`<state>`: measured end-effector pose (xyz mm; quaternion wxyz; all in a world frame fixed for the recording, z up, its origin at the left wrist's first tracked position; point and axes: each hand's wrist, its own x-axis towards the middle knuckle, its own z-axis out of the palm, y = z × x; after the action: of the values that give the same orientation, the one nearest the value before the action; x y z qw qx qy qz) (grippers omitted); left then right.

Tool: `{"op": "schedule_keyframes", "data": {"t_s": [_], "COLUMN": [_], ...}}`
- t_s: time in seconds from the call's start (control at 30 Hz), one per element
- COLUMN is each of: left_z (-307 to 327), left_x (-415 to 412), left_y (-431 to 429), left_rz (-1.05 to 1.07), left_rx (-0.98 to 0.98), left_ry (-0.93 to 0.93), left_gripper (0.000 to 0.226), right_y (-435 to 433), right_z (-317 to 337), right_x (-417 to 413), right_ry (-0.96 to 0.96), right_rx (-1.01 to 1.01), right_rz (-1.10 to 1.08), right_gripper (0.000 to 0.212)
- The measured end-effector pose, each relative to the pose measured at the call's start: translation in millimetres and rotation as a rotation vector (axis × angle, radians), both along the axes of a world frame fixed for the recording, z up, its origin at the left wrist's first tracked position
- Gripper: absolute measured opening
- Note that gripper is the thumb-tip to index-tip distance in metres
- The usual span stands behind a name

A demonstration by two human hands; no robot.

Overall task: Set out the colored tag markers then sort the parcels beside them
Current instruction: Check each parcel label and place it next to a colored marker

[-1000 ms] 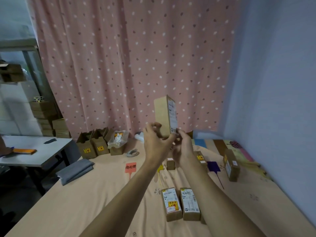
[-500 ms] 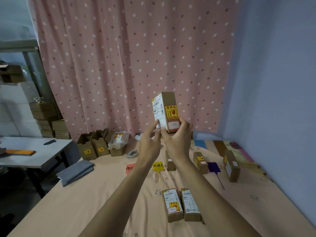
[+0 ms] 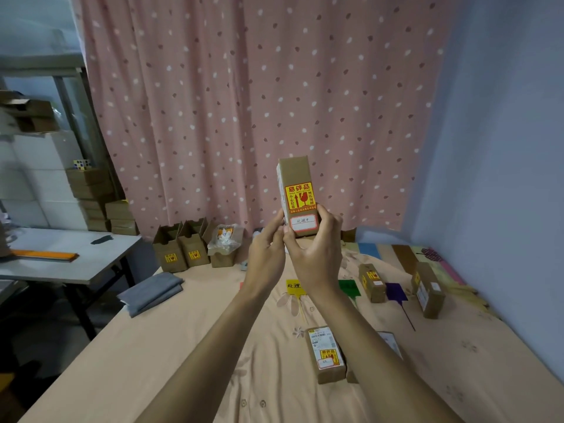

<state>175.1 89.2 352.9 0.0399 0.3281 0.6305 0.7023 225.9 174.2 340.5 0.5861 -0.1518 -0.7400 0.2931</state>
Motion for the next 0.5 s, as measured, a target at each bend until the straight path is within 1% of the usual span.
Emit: {"op": "schedule_keyframes", "data": {"t_s": [0.13, 0.23, 0.3, 0.4, 0.5], "left_z": [-9.9, -32.7, -51.0, -79.8, -110.3], "left_x": [-14.8, -25.0, -30.6, -32.7, -35.9], "left_y": [-18.7, -28.6, -30.8, -22.1, -2.2], "left_rz": [0.066, 0.026, 0.002, -0.031, -0.055], "left_rx": [-0.012, -0.048, -0.078, -0.165, -0.29], "left_ry": [0.007, -0.019, -0.06, -0.117, -0.142], "left_gripper": [0.04, 0.04, 0.039, 0.039, 0.037], "right_y": [-16.7, -23.2, -24.3, -17.5, 3.8], "right_z": [-13.4, -37.9, -57.5, -90.2, -122.0], "right_x": [-15.2, -20.4, -20.1, -14.7, -9.2], "right_ry": [-0.028, -0.047, -0.1, -0.197, -0.288], "right_rx": [-0.051, -0.087, -0.106, -0.178, -0.249], "right_rz": [0.024, 0.03, 0.025, 0.036, 0.057], "right_gripper": [0.068, 0.065, 0.06, 0.051, 0.048]}}
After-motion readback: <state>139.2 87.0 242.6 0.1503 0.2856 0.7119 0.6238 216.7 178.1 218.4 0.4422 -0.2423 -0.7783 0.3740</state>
